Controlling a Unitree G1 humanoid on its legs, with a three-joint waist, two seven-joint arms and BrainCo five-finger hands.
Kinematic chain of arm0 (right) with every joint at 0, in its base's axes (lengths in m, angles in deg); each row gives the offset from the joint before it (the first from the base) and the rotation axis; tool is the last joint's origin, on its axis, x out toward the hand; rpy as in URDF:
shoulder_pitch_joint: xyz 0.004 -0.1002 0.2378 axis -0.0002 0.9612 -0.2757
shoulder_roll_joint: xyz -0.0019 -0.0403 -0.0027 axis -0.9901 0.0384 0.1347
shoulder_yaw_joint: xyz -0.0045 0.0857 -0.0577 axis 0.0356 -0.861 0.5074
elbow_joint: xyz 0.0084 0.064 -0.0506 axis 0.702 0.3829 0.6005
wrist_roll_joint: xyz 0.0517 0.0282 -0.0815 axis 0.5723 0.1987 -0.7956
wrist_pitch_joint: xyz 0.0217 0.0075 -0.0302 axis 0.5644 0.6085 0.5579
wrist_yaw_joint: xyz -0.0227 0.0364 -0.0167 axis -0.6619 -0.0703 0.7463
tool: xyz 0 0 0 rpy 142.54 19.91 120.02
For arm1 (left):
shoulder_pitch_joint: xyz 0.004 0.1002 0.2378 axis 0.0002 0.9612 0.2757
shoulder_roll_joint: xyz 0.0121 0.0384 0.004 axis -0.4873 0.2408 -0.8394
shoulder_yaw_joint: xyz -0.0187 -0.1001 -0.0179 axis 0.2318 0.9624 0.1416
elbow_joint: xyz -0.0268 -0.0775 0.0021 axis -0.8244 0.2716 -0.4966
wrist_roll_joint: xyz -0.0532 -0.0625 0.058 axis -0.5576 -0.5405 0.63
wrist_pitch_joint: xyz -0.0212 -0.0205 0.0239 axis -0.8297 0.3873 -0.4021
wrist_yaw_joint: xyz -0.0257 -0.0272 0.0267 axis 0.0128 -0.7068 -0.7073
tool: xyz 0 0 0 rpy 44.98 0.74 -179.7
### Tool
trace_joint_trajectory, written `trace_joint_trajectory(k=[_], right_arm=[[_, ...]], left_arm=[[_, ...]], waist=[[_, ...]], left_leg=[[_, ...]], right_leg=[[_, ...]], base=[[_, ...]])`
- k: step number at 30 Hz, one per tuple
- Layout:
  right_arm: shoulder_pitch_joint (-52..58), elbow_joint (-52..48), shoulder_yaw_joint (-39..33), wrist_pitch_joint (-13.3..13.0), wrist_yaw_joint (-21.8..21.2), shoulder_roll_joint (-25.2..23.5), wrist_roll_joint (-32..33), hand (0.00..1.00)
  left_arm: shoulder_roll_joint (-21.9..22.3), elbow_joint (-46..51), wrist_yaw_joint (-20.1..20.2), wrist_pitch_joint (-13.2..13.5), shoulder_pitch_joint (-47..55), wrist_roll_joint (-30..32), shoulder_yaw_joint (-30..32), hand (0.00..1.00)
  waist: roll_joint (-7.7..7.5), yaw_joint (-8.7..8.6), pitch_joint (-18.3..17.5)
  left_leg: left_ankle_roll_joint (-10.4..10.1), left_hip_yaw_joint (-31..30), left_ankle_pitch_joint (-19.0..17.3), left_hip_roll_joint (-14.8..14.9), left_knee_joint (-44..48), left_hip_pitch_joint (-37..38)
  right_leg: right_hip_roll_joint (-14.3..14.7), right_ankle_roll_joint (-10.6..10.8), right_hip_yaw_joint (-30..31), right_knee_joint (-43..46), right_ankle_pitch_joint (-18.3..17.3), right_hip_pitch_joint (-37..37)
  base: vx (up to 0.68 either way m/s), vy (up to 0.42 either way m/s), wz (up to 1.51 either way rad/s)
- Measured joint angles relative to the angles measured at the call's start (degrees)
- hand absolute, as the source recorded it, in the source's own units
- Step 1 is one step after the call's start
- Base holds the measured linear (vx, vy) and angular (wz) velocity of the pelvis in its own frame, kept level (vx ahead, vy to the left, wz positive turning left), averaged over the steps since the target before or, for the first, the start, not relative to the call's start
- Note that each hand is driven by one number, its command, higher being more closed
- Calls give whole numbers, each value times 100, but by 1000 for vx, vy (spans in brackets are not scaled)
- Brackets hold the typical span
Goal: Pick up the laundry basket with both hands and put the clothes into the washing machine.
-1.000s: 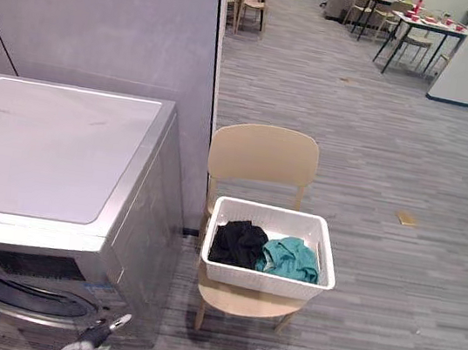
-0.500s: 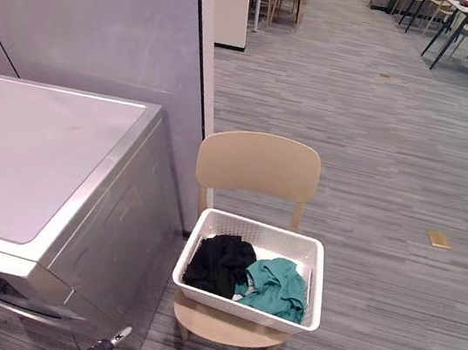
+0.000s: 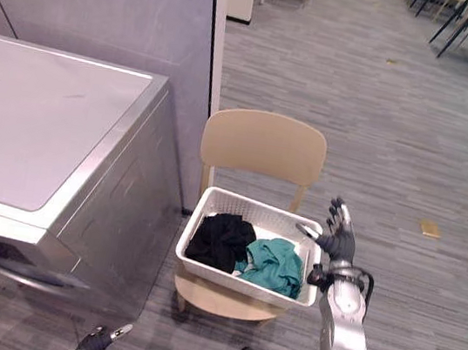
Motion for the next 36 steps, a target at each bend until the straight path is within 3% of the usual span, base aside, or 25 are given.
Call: trace_joint_trajectory(k=[2,5,10,17,23,36], right_arm=[[-1040,860,483,17,64,550,-82,0],[-2153,2041,938,155,77,867,-172,0],[-2814,2710,1073,376,59,991,-174,0],[-3070,2853,1074,522,64,929,-149,0],[-3558,3225,1078,594,159,819,-153,0],[-4138,3688,1326,666,312,921,-156,0]], left_arm=[[-7,108,-33,23,-356,16,-233,0],[-9,122,-123,54,-696,-16,-433,0],[-4,124,-229,73,-1008,-215,-445,0],[51,182,-367,74,-1174,-304,-431,0],[290,314,-407,72,-1538,-475,-362,0],[633,670,-741,124,-2119,-476,-341,0]], waist=[[-5,73,531],[33,155,1107],[57,371,1511],[21,379,1643],[1,386,1790],[6,387,1872]], left_leg=[[-15,-58,-19,-7,391,-348],[-19,-146,-17,-15,676,-592],[-38,-151,-1,-34,859,-965],[-57,-46,2,20,1084,-1358],[-150,87,-63,243,1372,-1731],[-186,275,-127,417,1845,-2570]], right_leg=[[-37,-23,-26,323,-1,-316],[-76,-55,-49,695,-22,-574],[-134,-134,-36,1043,-77,-1012],[-306,-241,-196,1700,-360,-1646],[-311,-330,-352,2107,-587,-2053],[-391,-416,-528,2683,-724,-2871]], base=[[-241,-17,7],[-200,-40,9],[-129,-48,0],[4,-20,-4],[19,-40,-1],[24,-7,0]])
